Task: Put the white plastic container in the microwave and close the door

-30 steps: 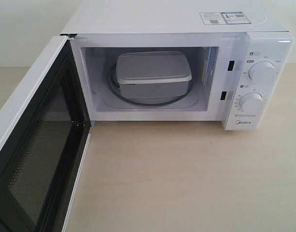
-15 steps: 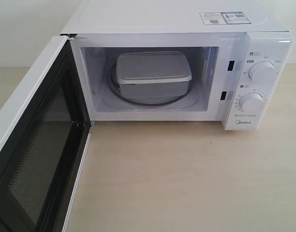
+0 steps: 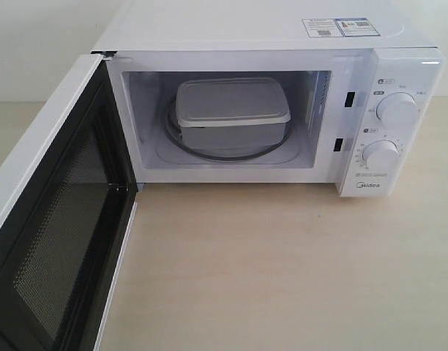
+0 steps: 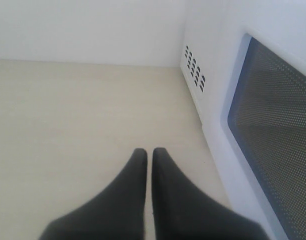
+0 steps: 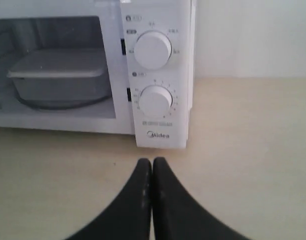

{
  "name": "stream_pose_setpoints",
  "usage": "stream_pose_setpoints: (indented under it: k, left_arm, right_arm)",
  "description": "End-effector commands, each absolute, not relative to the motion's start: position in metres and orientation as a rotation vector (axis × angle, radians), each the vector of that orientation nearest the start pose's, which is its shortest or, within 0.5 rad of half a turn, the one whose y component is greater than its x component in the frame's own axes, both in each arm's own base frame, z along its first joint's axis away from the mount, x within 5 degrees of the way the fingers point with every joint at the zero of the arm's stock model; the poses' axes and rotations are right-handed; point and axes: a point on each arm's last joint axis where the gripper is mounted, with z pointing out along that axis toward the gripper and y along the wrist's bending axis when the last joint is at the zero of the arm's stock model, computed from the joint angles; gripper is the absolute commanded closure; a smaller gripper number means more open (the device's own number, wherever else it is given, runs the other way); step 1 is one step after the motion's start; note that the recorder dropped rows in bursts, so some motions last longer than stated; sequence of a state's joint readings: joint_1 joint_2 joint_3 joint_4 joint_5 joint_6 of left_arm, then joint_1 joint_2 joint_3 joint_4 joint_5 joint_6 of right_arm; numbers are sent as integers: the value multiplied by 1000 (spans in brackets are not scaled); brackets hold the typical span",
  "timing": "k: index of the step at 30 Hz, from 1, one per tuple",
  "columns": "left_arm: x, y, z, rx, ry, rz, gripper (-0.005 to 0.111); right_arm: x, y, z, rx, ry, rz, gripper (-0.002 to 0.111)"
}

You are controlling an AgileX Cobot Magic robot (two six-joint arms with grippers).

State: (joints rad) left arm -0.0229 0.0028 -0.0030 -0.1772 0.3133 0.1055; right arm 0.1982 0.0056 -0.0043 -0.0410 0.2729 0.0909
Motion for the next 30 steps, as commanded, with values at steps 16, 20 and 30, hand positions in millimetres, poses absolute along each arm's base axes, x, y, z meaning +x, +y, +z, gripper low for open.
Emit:
stream_pose_setpoints:
  k: [16,20,30]
  left_arm:
    - [54,-6,185,-5,1795,-114,102]
    - [54,-6,185,-5,1795,-114,102]
    - [54,-6,185,-5,1795,-114,102]
  right_arm:
    - [54,3,183,7,1821,104,108]
    - [54,3,183,7,1821,104,108]
    - [53,3,182,7,1832,103,108]
